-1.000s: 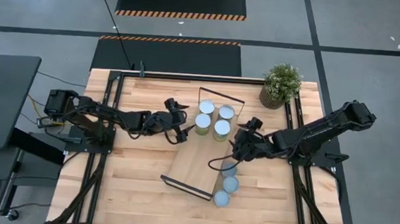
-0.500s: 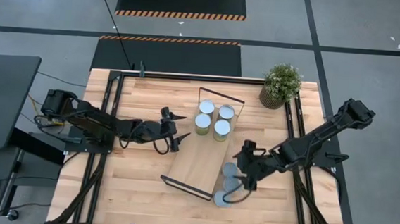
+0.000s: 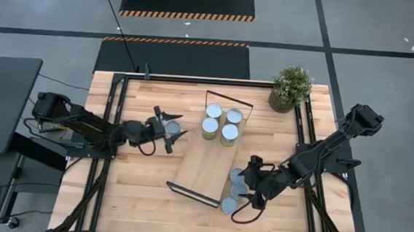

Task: Pick and place cans onto a shelf
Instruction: Put the canned mixed vegetables on the shelf

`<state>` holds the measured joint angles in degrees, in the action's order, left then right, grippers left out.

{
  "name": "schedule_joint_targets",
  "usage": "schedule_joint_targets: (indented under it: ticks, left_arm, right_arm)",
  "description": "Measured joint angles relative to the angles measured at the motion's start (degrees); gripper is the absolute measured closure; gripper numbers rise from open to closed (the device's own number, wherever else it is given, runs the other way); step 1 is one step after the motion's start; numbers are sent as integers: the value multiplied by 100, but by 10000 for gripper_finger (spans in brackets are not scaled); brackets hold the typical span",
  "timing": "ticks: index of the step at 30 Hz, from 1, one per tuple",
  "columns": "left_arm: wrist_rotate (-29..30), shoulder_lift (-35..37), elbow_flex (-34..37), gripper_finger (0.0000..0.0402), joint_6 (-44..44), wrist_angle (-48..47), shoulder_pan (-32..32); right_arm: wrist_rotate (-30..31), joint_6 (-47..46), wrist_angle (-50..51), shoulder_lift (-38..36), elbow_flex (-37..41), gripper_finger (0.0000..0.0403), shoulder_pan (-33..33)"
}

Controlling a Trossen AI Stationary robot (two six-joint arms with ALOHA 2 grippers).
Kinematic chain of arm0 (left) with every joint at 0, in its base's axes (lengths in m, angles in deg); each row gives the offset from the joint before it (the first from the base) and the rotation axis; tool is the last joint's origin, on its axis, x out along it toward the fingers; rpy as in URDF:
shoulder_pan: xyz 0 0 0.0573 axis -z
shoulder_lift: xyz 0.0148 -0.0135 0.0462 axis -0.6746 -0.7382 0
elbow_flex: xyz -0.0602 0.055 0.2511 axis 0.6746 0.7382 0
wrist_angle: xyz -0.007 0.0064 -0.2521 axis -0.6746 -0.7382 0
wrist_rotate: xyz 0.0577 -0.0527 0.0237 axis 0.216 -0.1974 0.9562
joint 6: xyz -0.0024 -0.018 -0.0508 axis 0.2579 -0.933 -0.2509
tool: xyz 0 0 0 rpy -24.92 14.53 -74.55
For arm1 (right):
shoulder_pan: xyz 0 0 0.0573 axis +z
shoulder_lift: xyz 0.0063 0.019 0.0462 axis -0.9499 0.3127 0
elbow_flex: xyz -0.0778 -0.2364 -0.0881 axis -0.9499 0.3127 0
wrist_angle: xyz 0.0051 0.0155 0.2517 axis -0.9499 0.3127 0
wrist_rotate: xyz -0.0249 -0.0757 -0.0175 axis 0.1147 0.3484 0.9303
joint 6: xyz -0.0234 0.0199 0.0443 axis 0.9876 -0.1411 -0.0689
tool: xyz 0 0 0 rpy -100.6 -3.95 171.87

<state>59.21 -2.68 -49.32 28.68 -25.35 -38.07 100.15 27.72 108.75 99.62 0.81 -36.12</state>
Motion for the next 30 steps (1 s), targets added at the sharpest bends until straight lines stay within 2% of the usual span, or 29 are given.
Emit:
schedule_joint_targets:
  ticks: [13, 21, 30]
  left_arm:
    - [2, 238, -46, 104, -37, 83, -131]
    - [0, 238, -46, 104, -48, -140, -128]
    - [0, 237, -46, 104, -155, -309, -126]
  right_arm:
    - [-158, 552, 1034, 1295, -1142, 15, -22]
    - [-386, 626, 1290, 1460, -1175, 12, -22]
    - [-708, 628, 1469, 1700, -1162, 42, -22]
